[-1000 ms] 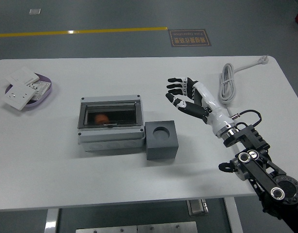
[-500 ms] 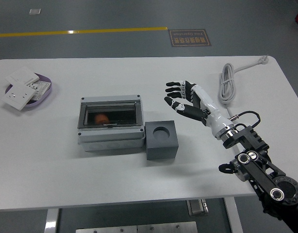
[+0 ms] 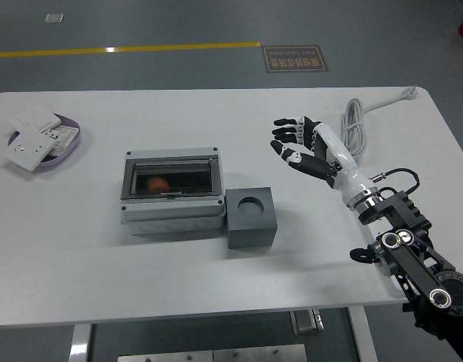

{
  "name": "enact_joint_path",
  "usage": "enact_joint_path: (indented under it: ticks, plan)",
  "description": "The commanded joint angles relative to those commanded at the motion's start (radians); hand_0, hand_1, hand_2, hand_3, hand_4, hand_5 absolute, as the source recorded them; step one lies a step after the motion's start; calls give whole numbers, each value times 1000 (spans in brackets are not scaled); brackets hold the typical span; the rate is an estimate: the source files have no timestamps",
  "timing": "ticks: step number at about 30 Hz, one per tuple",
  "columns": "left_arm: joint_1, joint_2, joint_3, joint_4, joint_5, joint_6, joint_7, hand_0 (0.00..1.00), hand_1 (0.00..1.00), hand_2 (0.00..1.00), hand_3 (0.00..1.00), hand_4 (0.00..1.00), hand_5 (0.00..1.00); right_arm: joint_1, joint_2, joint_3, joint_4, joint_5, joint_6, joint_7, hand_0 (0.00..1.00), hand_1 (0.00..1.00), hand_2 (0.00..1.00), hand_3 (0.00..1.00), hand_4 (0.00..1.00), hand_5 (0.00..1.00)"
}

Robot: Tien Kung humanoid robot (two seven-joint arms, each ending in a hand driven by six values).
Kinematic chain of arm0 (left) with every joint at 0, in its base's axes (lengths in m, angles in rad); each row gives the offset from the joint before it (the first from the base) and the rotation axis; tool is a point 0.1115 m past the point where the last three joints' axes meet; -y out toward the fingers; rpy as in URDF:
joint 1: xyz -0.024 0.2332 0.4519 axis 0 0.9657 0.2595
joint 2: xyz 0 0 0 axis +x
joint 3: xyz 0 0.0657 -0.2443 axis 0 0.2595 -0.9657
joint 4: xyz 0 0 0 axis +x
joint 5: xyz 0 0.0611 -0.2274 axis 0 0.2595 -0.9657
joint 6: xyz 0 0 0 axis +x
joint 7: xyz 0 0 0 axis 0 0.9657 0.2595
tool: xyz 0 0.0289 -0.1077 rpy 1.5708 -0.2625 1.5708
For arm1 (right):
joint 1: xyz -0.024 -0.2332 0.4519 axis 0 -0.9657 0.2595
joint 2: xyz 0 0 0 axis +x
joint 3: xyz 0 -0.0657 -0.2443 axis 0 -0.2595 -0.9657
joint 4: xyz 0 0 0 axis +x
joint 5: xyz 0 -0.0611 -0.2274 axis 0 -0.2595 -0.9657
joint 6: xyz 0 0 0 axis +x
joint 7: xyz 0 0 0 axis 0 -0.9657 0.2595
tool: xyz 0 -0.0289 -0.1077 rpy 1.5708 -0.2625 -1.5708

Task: Pick up the cylinder from the cube,place it in the box,flap close box

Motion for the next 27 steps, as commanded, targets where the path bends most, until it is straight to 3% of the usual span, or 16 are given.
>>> enact_joint_path:
  ticks: [27]
  plan:
    - [-6,-8,-23,0,22,3,6,613,593,600,586,657,209,-24,-2,20,-4,-34,7,-2,728,681,651,647,756,267]
